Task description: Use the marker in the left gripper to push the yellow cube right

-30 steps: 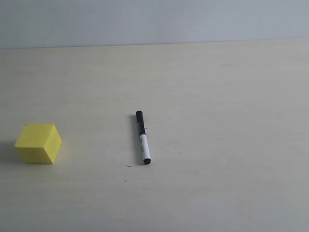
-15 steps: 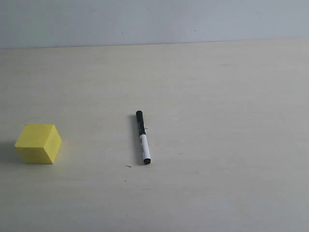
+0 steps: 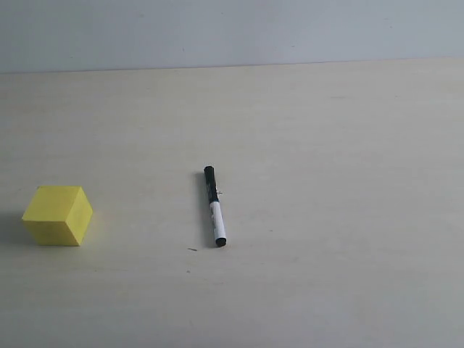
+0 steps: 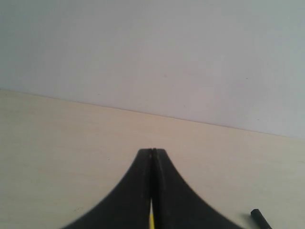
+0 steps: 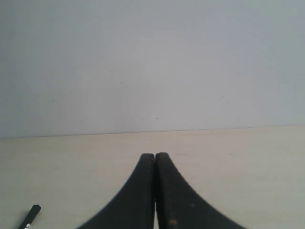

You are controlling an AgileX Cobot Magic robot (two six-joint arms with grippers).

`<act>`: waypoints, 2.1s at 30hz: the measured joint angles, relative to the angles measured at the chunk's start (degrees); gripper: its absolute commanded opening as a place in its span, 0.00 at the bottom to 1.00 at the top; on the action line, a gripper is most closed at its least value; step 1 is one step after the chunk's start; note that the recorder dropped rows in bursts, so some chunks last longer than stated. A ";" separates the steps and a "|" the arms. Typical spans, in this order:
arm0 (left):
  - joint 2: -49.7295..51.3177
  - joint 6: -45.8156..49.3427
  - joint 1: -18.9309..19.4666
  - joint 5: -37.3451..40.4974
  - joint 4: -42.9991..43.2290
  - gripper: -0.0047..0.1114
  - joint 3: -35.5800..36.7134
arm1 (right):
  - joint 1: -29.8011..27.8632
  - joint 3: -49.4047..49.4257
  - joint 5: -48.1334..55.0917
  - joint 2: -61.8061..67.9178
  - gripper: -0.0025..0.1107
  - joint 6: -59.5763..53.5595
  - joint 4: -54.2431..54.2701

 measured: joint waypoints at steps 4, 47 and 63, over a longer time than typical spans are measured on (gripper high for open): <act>0.00 0.00 0.00 0.00 0.00 0.04 0.00 | 0.00 0.00 0.00 0.00 0.02 0.00 0.00; 34.81 -67.88 -10.21 1.41 81.56 0.04 -36.10 | 0.00 0.00 0.00 0.00 0.02 0.00 0.00; 50.79 20.02 -10.35 62.61 15.01 0.04 -55.15 | 0.00 0.00 0.00 0.00 0.02 0.00 0.00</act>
